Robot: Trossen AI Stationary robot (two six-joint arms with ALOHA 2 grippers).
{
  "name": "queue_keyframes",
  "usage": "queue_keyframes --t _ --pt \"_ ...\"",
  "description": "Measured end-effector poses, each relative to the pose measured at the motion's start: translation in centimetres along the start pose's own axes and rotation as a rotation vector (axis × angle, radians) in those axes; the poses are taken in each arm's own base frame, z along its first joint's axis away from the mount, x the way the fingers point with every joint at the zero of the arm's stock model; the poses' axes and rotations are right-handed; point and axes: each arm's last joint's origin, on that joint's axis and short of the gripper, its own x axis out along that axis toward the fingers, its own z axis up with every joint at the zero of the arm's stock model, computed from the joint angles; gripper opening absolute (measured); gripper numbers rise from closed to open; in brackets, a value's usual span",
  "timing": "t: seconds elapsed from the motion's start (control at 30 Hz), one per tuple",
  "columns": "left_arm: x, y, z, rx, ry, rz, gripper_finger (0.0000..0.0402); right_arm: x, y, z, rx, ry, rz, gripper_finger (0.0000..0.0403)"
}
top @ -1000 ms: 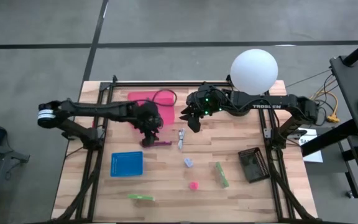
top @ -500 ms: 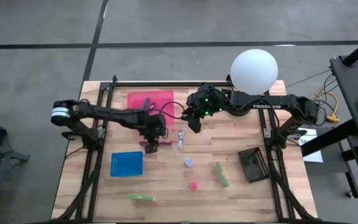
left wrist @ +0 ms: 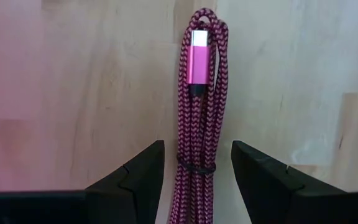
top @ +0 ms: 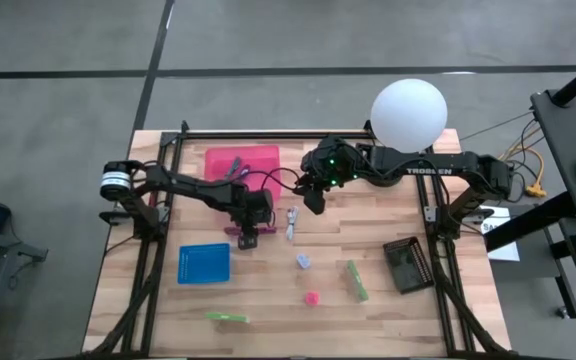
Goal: Pick and place items into bin
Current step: Put the pink charger cable into the pink bin
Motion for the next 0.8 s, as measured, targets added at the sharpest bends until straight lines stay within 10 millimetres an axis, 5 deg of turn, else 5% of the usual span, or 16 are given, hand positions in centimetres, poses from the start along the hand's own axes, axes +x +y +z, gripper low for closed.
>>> queue_keyframes --t 0.37,0.8 --pt "0.66 0.24 0.02 0.04 0.013 0.055 0.0162 0.0 -0.01 -0.05 0.001 0.006 -0.001 0.0114" --pt "0.68 0.2 0.09 0.041 0.007 0.055 0.0049 0.0 -0.01 -0.05 -0.023 0.005 -0.001 0.0105"
